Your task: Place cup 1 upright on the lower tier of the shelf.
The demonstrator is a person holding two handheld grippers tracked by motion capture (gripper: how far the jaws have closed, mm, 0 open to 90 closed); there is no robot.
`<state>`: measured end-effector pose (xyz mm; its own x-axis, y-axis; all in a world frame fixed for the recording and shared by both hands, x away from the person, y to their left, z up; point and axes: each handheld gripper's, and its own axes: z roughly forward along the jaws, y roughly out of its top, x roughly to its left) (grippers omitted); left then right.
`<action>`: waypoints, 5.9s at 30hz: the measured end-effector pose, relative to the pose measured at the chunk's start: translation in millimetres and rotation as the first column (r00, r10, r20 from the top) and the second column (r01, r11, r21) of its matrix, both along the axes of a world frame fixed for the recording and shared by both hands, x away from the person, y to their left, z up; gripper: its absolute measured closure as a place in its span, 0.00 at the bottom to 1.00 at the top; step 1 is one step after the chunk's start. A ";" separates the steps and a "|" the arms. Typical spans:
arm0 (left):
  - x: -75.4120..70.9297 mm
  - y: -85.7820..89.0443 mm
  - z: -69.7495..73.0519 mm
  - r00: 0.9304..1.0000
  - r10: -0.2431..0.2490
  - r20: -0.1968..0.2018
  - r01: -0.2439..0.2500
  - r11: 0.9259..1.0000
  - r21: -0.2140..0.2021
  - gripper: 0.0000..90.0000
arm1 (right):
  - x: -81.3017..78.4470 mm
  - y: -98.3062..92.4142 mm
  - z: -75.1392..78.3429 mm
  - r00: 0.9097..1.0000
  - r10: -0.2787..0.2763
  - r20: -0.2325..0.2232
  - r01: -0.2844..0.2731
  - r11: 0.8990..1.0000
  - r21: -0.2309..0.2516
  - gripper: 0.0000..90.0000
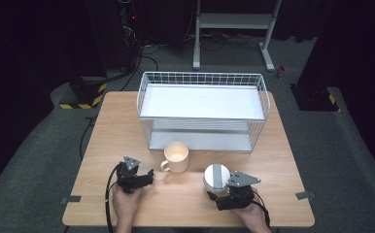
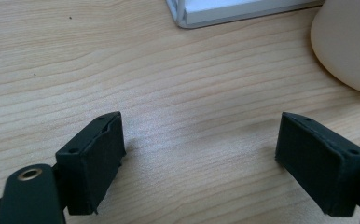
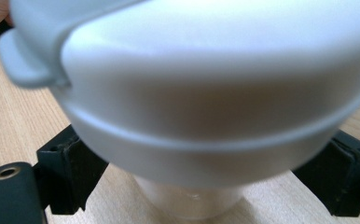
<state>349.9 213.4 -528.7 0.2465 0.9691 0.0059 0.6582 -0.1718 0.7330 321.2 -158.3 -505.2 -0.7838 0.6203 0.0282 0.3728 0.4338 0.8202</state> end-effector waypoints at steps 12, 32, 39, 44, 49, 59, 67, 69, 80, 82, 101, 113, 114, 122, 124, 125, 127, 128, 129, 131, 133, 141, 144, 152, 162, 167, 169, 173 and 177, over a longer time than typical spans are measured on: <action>0.0 0.0 0.0 1.000 0.000 0.000 0.000 1.000 0.000 0.17 | 3.3 7.2 -1.3 1.000 -0.007 0.010 0.007 1.000 -0.012 0.16; 0.0 0.1 0.0 1.000 0.001 0.001 -0.001 1.000 0.000 0.18 | 1.7 8.3 -2.8 0.999 0.009 0.036 -0.009 1.000 0.000 0.21; -0.1 0.1 0.0 1.000 0.002 0.001 -0.002 1.000 0.000 0.18 | 1.5 5.9 -0.7 0.999 0.009 0.040 -0.009 1.000 0.015 0.21; 0.0 0.1 0.0 1.000 0.002 0.001 -0.002 1.000 0.000 0.18 | 2.8 3.5 2.4 0.999 0.008 0.049 -0.009 1.000 0.016 0.21; 0.0 0.2 0.1 1.000 0.002 0.001 -0.002 1.000 0.000 0.18 | 4.5 -0.4 6.5 0.999 -0.002 0.044 0.001 1.000 0.032 0.21; -0.1 0.4 0.2 1.000 -0.001 -0.001 0.001 1.000 0.003 0.18 | 11.0 -4.6 14.1 0.999 -0.009 0.050 0.007 0.999 0.032 0.21; -0.1 0.4 0.2 1.000 -0.001 -0.002 0.001 1.000 0.003 0.18 | 19.3 -6.6 20.4 0.998 -0.019 0.052 0.017 0.999 0.031 0.21; -0.1 0.4 0.2 1.000 -0.001 -0.001 0.001 1.000 0.003 0.18 | 21.9 -7.6 21.5 0.998 -0.025 0.053 0.024 0.999 0.025 0.21; -0.1 0.1 0.1 1.000 0.003 0.001 -0.003 1.000 0.000 0.18 | 35.7 -14.7 19.8 0.997 -0.072 0.032 0.071 0.997 0.035 0.21; -0.1 0.4 0.3 1.000 -0.001 -0.002 0.001 1.000 0.003 0.18 | 38.5 -15.5 20.1 0.997 -0.075 0.036 0.074 0.997 0.026 0.21; -0.1 0.3 0.1 1.000 0.002 0.000 -0.002 1.000 0.000 0.18 | 61.9 -21.2 28.3 0.990 -0.138 0.040 0.136 0.990 0.031 0.21; -0.1 0.3 0.2 1.000 0.003 0.000 -0.003 1.000 -0.001 0.18 | 77.6 -17.8 31.1 0.986 -0.164 0.037 0.164 0.986 0.024 0.21; -0.1 0.3 0.2 1.000 0.003 0.000 -0.003 1.000 -0.001 0.18 | 78.8 -17.4 31.4 0.985 -0.166 0.038 0.165 0.986 0.025 0.21; -0.2 0.3 0.2 1.000 0.003 -0.001 -0.003 1.000 -0.001 0.18 | 90.2 -14.0 30.8 0.983 -0.179 0.027 0.179 0.984 0.023 0.21; -0.2 0.3 0.2 1.000 0.003 -0.001 -0.003 1.000 -0.001 0.18 | 93.0 -14.1 30.9 0.983 -0.185 0.021 0.184 0.982 0.028 0.21; -0.2 0.3 0.2 1.000 0.003 -0.001 -0.003 1.000 0.000 0.18 | 94.9 -14.1 30.9 0.982 -0.190 0.020 0.189 0.982 0.028 0.21; -0.2 0.3 0.2 1.000 0.003 -0.001 -0.003 1.000 0.000 0.18 | 97.5 -13.8 30.7 0.980 -0.199 0.015 0.198 0.980 0.027 0.21; -0.1 0.3 0.2 1.000 0.003 -0.001 -0.003 1.000 -0.001 0.18 | 99.6 -13.7 30.3 0.980 -0.200 0.020 0.200 0.979 0.026 0.21; -0.1 0.4 0.2 1.000 0.003 -0.001 -0.003 1.000 0.000 0.18 | 100.8 -13.3 30.2 0.978 -0.210 0.012 0.209 0.978 0.023 0.21; -0.1 0.3 0.2 1.000 0.003 -0.001 -0.003 1.000 -0.001 0.18 | 105.5 -13.1 29.1 0.976 -0.218 0.017 0.217 0.976 0.021 0.21; -0.1 0.3 0.2 1.000 0.003 -0.001 -0.003 1.000 -0.001 0.18 | 109.2 -12.6 28.3 0.972 -0.233 0.009 0.232 0.972 0.025 0.21; -0.2 0.6 0.4 1.000 0.000 -0.003 0.000 1.000 0.002 0.18 | 121.3 -10.5 20.0 0.961 -0.276 0.000 0.276 0.961 0.017 0.21; -0.2 0.6 0.4 1.000 0.000 -0.003 0.000 1.000 0.002 0.18 | 125.4 -8.1 18.5 0.956 -0.294 -0.001 0.294 0.956 0.012 0.21; -0.2 0.6 0.4 1.000 -0.001 -0.003 0.001 1.000 0.003 0.18 | 132.6 -5.2 18.3 0.954 -0.301 0.011 0.301 0.954 -0.001 0.21; -0.1 0.6 0.4 1.000 0.000 -0.003 0.000 1.000 0.003 0.18 | 140.1 -7.5 14.8 0.949 -0.313 0.044 0.313 0.950 0.004 0.21; -0.1 0.5 0.3 1.000 0.000 -0.002 0.000 1.000 0.003 0.18 | 141.8 -8.4 14.0 0.946 -0.322 0.047 0.322 0.947 0.008 0.21; -0.1 0.5 0.3 1.000 0.000 -0.002 0.000 1.000 0.003 0.18 | 142.6 -9.1 13.6 0.944 -0.328 0.045 0.327 0.945 0.013 0.21; -0.2 0.5 0.4 1.000 -0.001 -0.003 0.001 1.000 0.004 0.18 | 144.2 -10.8 13.0 0.941 -0.335 0.053 0.335 0.942 0.015 0.21; -0.2 0.4 0.3 1.000 0.000 -0.001 0.000 1.000 0.003 0.18 | 144.2 -11.5 13.1 0.942 -0.332 0.054 0.332 0.943 0.015 0.20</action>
